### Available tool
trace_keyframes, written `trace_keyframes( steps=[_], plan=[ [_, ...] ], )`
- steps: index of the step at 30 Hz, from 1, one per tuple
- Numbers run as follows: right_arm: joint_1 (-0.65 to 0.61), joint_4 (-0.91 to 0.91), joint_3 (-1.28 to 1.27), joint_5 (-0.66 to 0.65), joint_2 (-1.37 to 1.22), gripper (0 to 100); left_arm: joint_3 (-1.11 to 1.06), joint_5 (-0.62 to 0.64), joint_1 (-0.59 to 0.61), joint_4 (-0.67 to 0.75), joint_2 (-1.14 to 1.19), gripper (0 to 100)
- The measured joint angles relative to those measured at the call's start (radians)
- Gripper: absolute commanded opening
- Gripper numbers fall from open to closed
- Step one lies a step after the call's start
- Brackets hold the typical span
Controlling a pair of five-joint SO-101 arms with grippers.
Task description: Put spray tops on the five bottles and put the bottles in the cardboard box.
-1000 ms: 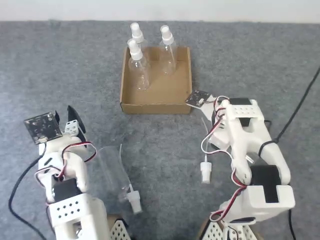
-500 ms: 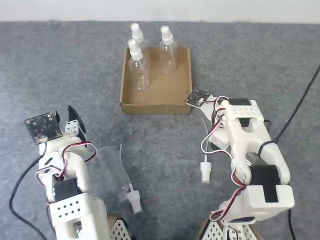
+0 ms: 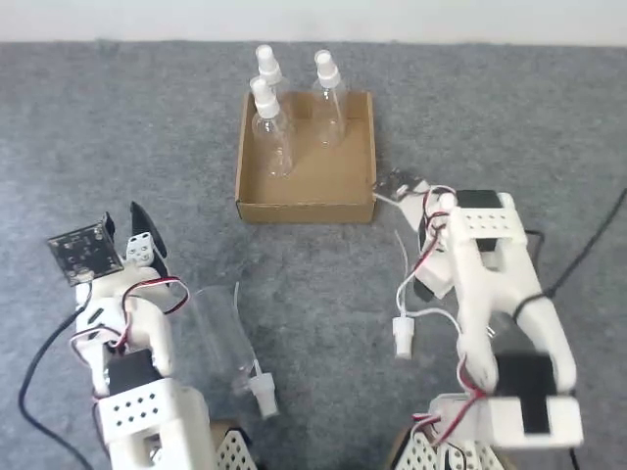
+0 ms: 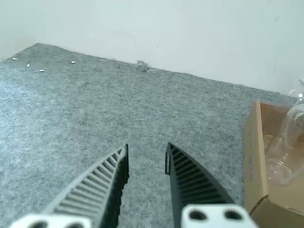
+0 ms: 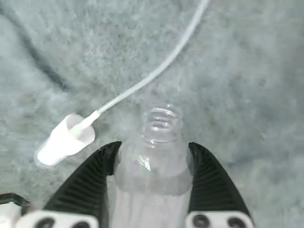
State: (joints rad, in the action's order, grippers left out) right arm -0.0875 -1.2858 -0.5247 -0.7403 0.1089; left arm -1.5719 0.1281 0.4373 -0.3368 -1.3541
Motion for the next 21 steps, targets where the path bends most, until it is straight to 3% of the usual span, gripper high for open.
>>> trace_keyframes(
  steps=[5,13,21],
  plan=[
    [0.000,-0.054,0.000,0.092,0.138,6.1,0.000,0.000,0.000,0.000,0.000,12],
    [-0.002,-0.063,-0.002,0.344,0.265,6.1,0.000,0.000,0.000,0.000,0.000,12],
    [-0.091,-0.061,-0.002,0.601,0.313,6.1,0.000,0.000,0.000,0.000,0.000,12]
  ],
)
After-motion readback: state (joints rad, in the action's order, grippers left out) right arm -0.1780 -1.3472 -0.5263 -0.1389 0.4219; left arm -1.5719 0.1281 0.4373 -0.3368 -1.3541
